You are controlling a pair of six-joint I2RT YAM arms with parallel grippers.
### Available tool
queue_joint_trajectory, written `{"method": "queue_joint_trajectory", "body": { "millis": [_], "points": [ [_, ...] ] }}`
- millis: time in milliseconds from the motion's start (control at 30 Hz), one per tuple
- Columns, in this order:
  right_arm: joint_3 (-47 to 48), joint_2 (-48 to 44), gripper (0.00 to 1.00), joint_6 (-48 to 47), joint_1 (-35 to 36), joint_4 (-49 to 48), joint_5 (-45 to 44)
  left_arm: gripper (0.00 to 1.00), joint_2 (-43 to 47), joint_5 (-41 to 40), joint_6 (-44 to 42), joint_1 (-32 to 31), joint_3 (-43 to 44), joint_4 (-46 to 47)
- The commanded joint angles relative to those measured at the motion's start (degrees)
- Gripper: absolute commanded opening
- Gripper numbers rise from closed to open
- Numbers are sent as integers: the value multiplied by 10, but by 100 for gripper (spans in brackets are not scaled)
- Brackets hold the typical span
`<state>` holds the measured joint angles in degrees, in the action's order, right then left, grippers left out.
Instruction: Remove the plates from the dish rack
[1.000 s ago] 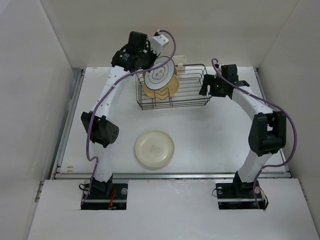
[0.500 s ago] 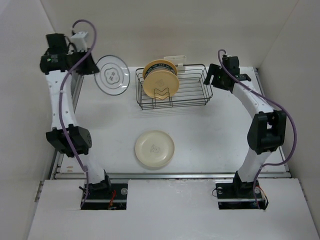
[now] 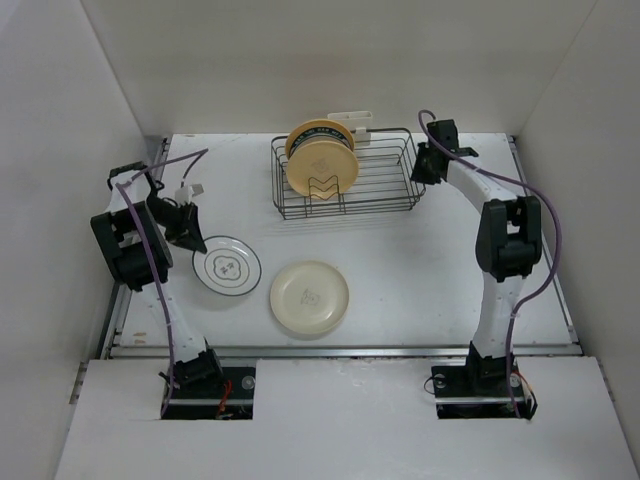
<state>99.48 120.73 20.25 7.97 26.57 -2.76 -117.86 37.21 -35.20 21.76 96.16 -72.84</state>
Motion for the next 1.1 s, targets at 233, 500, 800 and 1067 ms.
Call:
{"method": "queue_joint_trajectory", "body": {
  "millis": [233,500,800,1067],
  "points": [
    [-84,-64,0,-36,4,-49,2,0,-9,-60,-23,-30,11,-30],
    [-160,-139,0,-41,4,-54,-17,10,-36,-122,66,-42,25,1],
    [-151,-151,68,-29,4,-54,-29,34,-41,-133,88,-42,18,7],
    [-120,-225,100,-140,60,-104,14,44,-13,-135,88,-42,24,1]
  ]
}}
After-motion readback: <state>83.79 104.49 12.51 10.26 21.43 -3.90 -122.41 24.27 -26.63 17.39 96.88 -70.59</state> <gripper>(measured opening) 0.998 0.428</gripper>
